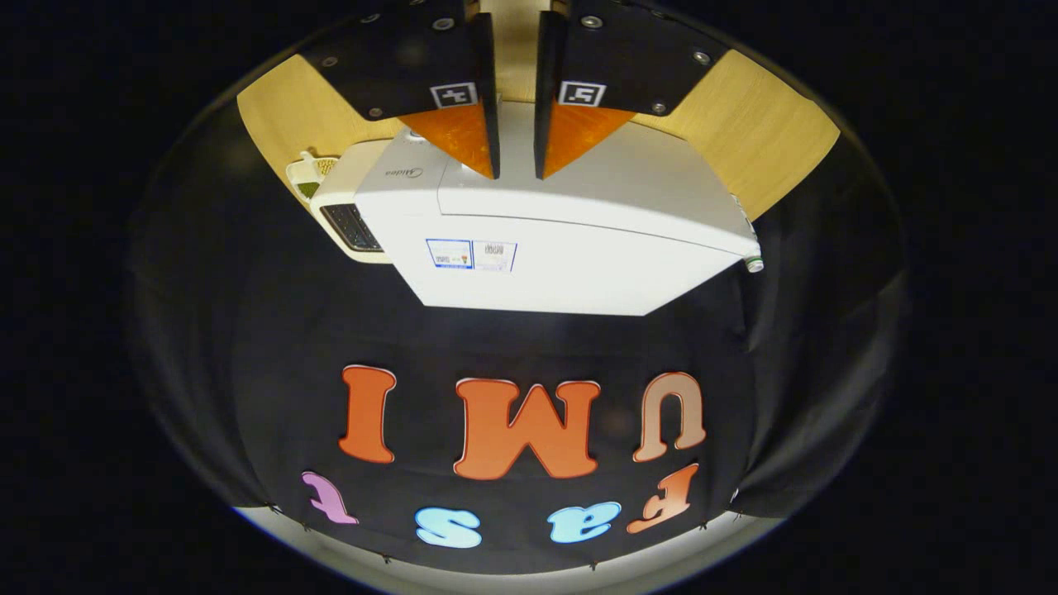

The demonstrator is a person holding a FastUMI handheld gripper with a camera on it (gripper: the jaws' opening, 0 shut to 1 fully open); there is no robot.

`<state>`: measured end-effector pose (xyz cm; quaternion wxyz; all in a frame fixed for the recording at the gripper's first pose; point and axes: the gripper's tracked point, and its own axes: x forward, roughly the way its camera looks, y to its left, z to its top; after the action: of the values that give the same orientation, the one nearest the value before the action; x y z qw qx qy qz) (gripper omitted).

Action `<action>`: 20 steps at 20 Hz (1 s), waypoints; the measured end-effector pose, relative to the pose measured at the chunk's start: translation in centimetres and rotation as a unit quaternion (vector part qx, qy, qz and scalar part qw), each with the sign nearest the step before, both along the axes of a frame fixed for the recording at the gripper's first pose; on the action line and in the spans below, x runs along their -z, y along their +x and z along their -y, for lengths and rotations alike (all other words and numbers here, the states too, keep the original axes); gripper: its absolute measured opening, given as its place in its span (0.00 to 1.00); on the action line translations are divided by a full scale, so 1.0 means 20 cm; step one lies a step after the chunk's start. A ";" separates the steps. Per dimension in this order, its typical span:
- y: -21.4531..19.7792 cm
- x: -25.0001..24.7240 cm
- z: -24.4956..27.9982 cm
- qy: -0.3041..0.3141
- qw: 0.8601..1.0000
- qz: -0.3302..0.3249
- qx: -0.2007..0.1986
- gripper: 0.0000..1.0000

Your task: Open the microwave, put the food inside, and close the microwave door.

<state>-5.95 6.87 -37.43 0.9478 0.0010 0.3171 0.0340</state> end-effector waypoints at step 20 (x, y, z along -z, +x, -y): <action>-0.14 -1.06 0.08 0.010 0.980 0.194 0.050 0.92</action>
<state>-8.79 5.24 -16.22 0.9918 0.0194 0.1260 -0.0106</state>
